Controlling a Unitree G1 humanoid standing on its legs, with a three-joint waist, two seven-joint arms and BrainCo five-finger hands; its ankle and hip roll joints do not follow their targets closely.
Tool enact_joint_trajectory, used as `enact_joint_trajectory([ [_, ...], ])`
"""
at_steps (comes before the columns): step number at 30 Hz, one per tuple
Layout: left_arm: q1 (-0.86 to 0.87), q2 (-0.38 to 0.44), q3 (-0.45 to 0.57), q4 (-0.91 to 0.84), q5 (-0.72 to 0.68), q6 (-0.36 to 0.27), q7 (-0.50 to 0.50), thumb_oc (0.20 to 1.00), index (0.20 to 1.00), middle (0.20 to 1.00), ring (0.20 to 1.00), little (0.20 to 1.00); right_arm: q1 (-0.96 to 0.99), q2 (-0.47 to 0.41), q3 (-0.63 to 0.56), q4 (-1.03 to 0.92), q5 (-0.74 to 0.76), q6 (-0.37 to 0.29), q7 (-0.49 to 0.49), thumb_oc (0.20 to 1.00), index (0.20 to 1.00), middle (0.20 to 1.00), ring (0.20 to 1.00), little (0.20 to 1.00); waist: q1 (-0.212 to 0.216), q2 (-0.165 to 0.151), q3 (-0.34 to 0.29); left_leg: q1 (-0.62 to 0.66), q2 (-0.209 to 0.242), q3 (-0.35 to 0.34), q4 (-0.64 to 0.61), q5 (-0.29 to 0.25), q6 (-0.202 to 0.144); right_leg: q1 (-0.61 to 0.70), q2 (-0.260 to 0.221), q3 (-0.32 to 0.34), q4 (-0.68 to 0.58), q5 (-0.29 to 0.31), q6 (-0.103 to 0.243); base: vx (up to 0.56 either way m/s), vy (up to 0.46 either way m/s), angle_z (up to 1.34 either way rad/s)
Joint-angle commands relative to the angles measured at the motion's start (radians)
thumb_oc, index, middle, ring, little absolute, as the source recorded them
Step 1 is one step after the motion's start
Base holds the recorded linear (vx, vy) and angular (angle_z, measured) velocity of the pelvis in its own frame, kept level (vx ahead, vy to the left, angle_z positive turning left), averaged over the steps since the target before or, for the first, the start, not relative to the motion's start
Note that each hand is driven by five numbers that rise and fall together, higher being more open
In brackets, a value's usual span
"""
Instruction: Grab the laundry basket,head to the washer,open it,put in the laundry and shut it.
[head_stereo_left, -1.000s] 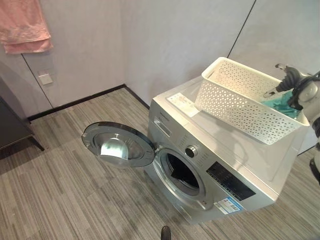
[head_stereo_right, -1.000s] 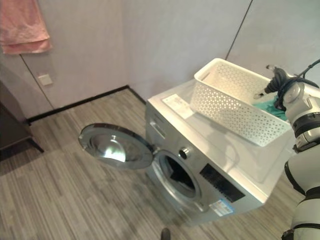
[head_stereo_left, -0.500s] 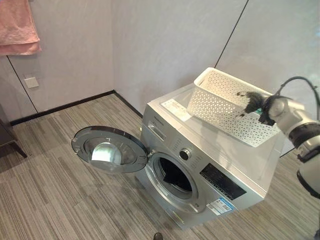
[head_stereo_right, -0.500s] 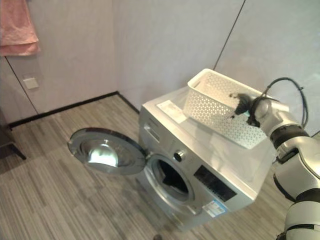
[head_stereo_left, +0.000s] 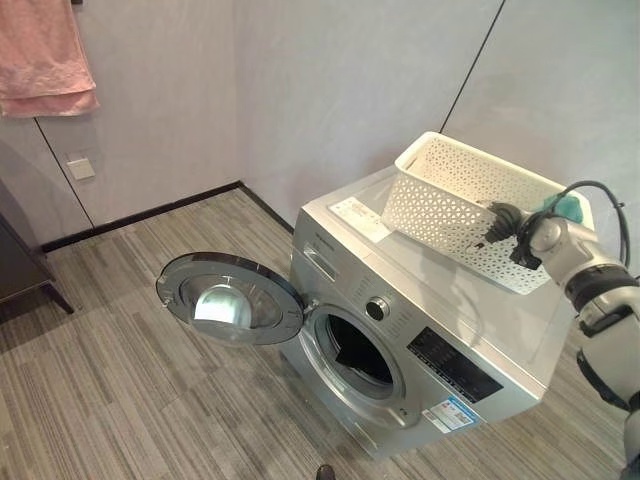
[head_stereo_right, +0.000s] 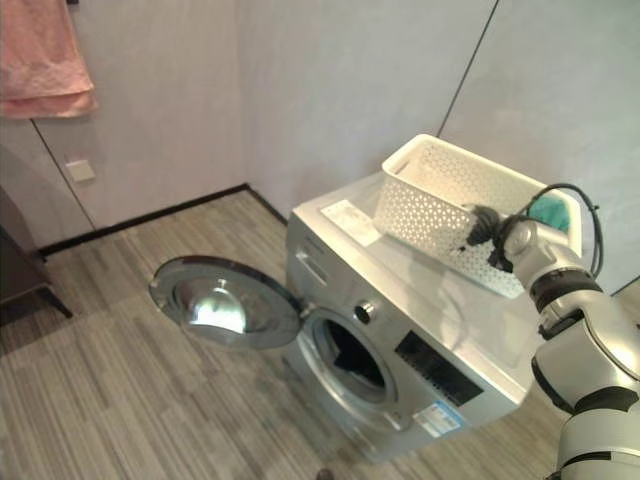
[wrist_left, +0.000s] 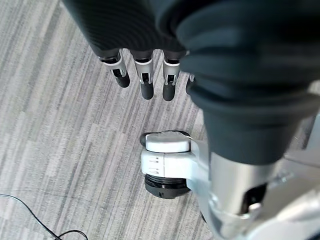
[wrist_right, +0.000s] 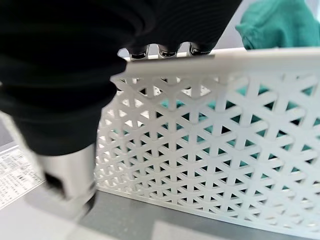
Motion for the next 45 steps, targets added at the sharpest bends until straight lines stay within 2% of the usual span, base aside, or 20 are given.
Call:
enact_joint_trajectory([
  [1, -0.07, 0.031, -0.01, 0.054, 0.02, -0.009, -0.001, 1.0, 1.0, 1.0, 1.0, 1.0, -0.006, -0.031, 0.044, 0.012, 0.0, 0.003, 0.036, 0.2, 0.2, 0.2, 0.2, 0.2, 0.008, -0.045, 0.028, 0.017, -0.019, -0.004, -0.045, 0.035, 0.015, -0.027, -0.117, -0.056, 0.073, -0.085, 0.089, -0.02, 0.02, 0.08],
  [4, -0.073, 0.02, -0.016, 0.051, 0.022, -0.01, -0.001, 1.0, 1.0, 1.0, 1.0, 1.0, -0.018, -0.049, 0.065, -0.049, 0.016, -0.003, 0.048, 0.2, 0.2, 0.2, 0.2, 0.2, -0.002, -0.045, 0.028, 0.018, -0.02, 0.001, -0.046, 0.033, 0.017, -0.028, -0.117, -0.055, 0.076, -0.083, 0.089, -0.03, 0.023, 0.06],
  [7, -0.088, 0.012, -0.014, 0.05, 0.016, -0.011, -0.001, 1.0, 1.0, 1.0, 1.0, 1.0, -0.045, -0.115, 0.12, -0.267, 0.094, -0.015, 0.091, 0.2, 0.2, 0.2, 0.2, 0.2, -0.022, -0.054, 0.026, 0.03, -0.017, 0.015, -0.046, 0.024, 0.017, -0.035, -0.114, -0.046, 0.092, -0.082, 0.092, -0.05, 0.027, 0.0],
  [8, -0.089, 0.011, -0.015, 0.05, 0.016, -0.011, -0.001, 1.0, 1.0, 1.0, 1.0, 1.0, -0.045, -0.117, 0.12, -0.27, 0.094, -0.014, 0.092, 0.2, 0.2, 0.2, 0.2, 0.2, -0.021, -0.053, 0.026, 0.03, -0.017, 0.015, -0.046, 0.024, 0.017, -0.035, -0.114, -0.046, 0.092, -0.082, 0.092, -0.04, 0.028, -0.1],
  [9, -0.099, 0.011, -0.012, 0.047, 0.016, -0.014, -0.004, 1.0, 1.0, 1.0, 1.0, 1.0, -0.047, -0.162, 0.151, -0.361, 0.136, -0.024, 0.123, 0.2, 0.2, 0.2, 0.2, 0.2, -0.031, -0.063, 0.024, 0.039, -0.014, 0.02, -0.047, 0.019, 0.017, -0.037, -0.112, -0.042, 0.103, -0.082, 0.094, -0.02, 0.016, -0.14],
  [12, -0.103, 0.011, -0.009, 0.043, 0.021, -0.016, -0.008, 1.0, 1.0, 1.0, 1.0, 1.0, -0.043, -0.214, 0.182, -0.461, 0.188, -0.031, 0.15, 0.2, 0.2, 0.2, 0.2, 0.2, -0.038, -0.071, 0.02, 0.045, -0.01, 0.029, -0.046, 0.015, 0.017, -0.039, -0.111, -0.039, 0.11, -0.084, 0.096, -0.02, 0.022, -0.07],
  [13, -0.104, 0.012, -0.009, 0.031, 0.028, -0.02, -0.015, 1.0, 1.0, 1.0, 1.0, 1.0, -0.048, -0.276, 0.226, -0.545, 0.223, -0.034, 0.184, 0.2, 0.2, 0.2, 0.2, 0.2, -0.042, -0.081, 0.016, 0.055, -0.007, 0.038, -0.047, 0.009, 0.016, -0.039, -0.111, -0.039, 0.113, -0.083, 0.1, -0.01, 0.028, -0.04],
  [18, -0.093, 0.017, -0.009, -0.001, 0.04, -0.027, -0.03, 1.0, 1.0, 1.0, 1.0, 1.0, -0.042, -0.371, 0.279, -0.657, 0.269, -0.034, 0.224, 0.2, 0.2, 0.2, 0.2, 0.2, -0.042, -0.094, 0.011, 0.068, -0.004, 0.054, -0.045, 0.0, 0.016, -0.04, -0.109, -0.031, 0.125, -0.084, 0.104, -0.02, 0.037, -0.1],
  [23, -0.079, 0.021, -0.009, -0.02, 0.047, -0.031, -0.037, 1.0, 1.0, 1.0, 1.0, 1.0, -0.025, -0.385, 0.281, -0.662, 0.257, -0.027, 0.236, 0.2, 0.2, 0.2, 0.2, 0.2, -0.039, -0.097, 0.01, 0.079, -0.001, 0.067, -0.041, -0.012, 0.02, -0.04, -0.107, -0.02, 0.129, -0.082, 0.106, 0.0, 0.021, -0.12],
  [24, -0.074, 0.018, -0.009, -0.023, 0.045, -0.03, -0.039, 1.0, 1.0, 1.0, 1.0, 1.0, -0.021, -0.377, 0.269, -0.642, 0.249, -0.024, 0.224, 0.275, 0.275, 0.275, 0.275, 0.275, -0.04, -0.095, 0.01, 0.081, -0.001, 0.069, -0.04, -0.015, 0.021, -0.039, -0.106, -0.017, 0.129, -0.081, 0.106, 0.0, 0.022, -0.14],
  [25, -0.071, 0.016, -0.008, -0.024, 0.042, -0.03, -0.037, 1.0, 1.0, 1.0, 1.0, 1.0, -0.015, -0.364, 0.248, -0.615, 0.244, -0.024, 0.208, 0.586, 0.586, 0.586, 0.586, 0.586, -0.039, -0.092, 0.011, 0.083, -0.002, 0.073, -0.038, -0.016, 0.023, -0.038, -0.105, -0.013, 0.128, -0.08, 0.106, 0.01, 0.036, -0.12],
  [26, -0.067, 0.009, -0.012, -0.02, 0.041, -0.029, -0.036, 1.0, 1.0, 1.0, 1.0, 1.0, -0.002, -0.337, 0.206, -0.572, 0.231, -0.028, 0.181, 1.0, 1.0, 1.0, 1.0, 1.0, -0.04, -0.087, 0.012, 0.086, -0.003, 0.08, -0.035, -0.02, 0.027, -0.038, -0.104, -0.006, 0.127, -0.079, 0.106, 0.02, 0.032, -0.11],
  [30, -0.063, 0.0, -0.019, 0.001, 0.048, -0.024, -0.034, 1.0, 1.0, 1.0, 1.0, 1.0, 0.01, -0.304, 0.118, -0.52, 0.234, -0.029, 0.13, 1.0, 1.0, 1.0, 1.0, 1.0, -0.044, -0.08, 0.007, 0.091, -0.003, 0.09, -0.035, -0.024, 0.03, -0.036, -0.101, 0.005, 0.124, -0.08, 0.105, 0.03, 0.024, -0.11],
  [32, -0.061, -0.023, -0.047, -0.015, 0.036, -0.025, -0.038, 1.0, 1.0, 1.0, 1.0, 1.0, -0.031, -0.297, 0.061, -0.457, 0.304, -0.023, 0.097, 1.0, 1.0, 1.0, 1.0, 1.0, -0.047, -0.069, -0.001, 0.092, -0.004, 0.09, -0.032, -0.028, 0.034, -0.034, -0.099, 0.011, 0.124, -0.082, 0.103, 0.02, 0.022, -0.04],
  [36, -0.059, -0.036, -0.077, -0.021, 0.024, -0.03, -0.039, 1.0, 1.0, 1.0, 1.0, 1.0, -0.104, -0.273, 0.053, -0.357, 0.397, -0.019, 0.076, 1.0, 1.0, 1.0, 1.0, 1.0, -0.047, -0.065, -0.007, 0.095, -0.003, 0.09, -0.03, -0.031, 0.036, -0.033, -0.095, 0.012, 0.124, -0.083, 0.101, 0.0, 0.0, 0.0],
  [38, -0.065, -0.047, -0.116, -0.043, 0.016, -0.035, -0.042, 1.0, 1.0, 1.0, 1.0, 1.0, -0.191, -0.24, 0.043, -0.242, 0.497, -0.012, 0.055, 1.0, 1.0, 1.0, 1.0, 1.0, -0.048, -0.06, -0.014, 0.098, -0.002, 0.092, -0.026, -0.034, 0.037, -0.03, -0.092, 0.015, 0.123, -0.085, 0.099, 0.0, 0.0, 0.0],
  [45, -0.091, -0.053, -0.162, -0.037, 0.007, -0.033, -0.04, 1.0, 1.0, 1.0, 1.0, 1.0, -0.33, -0.149, 0.024, 0.017, 0.577, 0.017, 0.024, 1.0, 1.0, 1.0, 1.0, 1.0, -0.052, -0.054, -0.022, 0.1, 0.002, 0.091, -0.02, -0.038, 0.036, -0.025, -0.085, 0.015, 0.127, -0.092, 0.095, 0.0, 0.0, 0.0],
])
